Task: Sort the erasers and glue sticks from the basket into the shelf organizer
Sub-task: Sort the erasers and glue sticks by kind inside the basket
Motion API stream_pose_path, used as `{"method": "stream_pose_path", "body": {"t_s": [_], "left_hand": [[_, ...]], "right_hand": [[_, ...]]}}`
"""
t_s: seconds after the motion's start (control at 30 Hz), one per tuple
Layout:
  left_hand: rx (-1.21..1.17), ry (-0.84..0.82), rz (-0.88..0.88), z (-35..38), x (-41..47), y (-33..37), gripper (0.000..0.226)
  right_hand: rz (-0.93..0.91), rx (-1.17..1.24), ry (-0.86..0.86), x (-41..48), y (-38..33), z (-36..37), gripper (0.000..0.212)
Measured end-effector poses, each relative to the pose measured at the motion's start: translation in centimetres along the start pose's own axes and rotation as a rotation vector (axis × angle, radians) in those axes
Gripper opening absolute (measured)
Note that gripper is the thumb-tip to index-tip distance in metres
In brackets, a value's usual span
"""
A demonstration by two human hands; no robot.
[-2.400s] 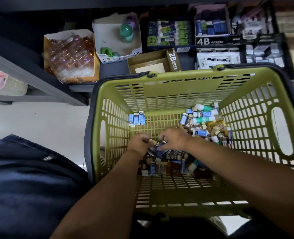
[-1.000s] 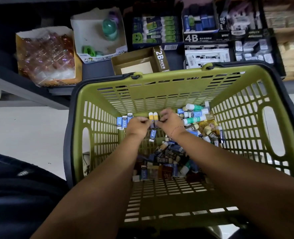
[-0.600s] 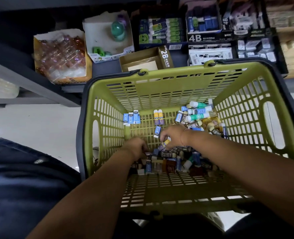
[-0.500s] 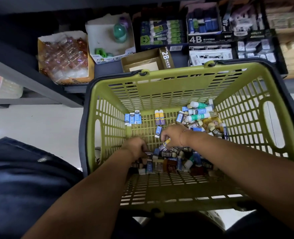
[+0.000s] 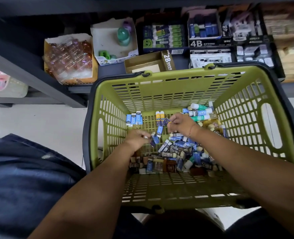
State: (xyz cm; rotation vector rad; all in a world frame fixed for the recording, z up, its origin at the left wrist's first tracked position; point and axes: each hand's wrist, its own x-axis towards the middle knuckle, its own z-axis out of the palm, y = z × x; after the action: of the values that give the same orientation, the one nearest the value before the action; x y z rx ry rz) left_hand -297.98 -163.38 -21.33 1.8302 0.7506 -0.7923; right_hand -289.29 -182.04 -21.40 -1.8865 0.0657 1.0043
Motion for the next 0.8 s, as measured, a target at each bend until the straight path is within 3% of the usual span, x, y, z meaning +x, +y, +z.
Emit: {"method": "stream_pose_path", "body": {"t_s": [0.13, 0.23, 0.4, 0.53, 0.7, 0.8], "left_hand": [[-0.307, 0.177, 0.01, -0.7, 0.7, 2.7, 0.027], [-0.382, 0.234, 0.039, -0.4, 1.7, 4.2, 0.026], [-0.208, 0.245, 0.093, 1.1, 3.5, 5.0, 0.019], [-0.049, 0.346, 0.126, 2.0, 4.7, 5.1, 0.026], [-0.082, 0.483, 0.136, 3.5, 5.0, 5.4, 0.032], [-0.072, 0.54, 0.099, 4.3, 5.1, 4.3, 0.022]], "right_hand": [[0.072, -0.051, 0.197, 1.0, 0.2, -0.3, 0.015], [0.085, -0.158, 0.284, 1.9, 0.0, 0.2, 0.008], [0.215, -0.417, 0.25, 3.1, -1.2, 0.7, 0.037], [0.18, -0.436, 0.274, 4.0, -1.4, 1.1, 0.019], [0.153, -0.434, 0.326, 4.2, -1.4, 1.5, 0.015], [0.145, -0.472, 0.333, 4.2, -1.4, 1.5, 0.015]]}}
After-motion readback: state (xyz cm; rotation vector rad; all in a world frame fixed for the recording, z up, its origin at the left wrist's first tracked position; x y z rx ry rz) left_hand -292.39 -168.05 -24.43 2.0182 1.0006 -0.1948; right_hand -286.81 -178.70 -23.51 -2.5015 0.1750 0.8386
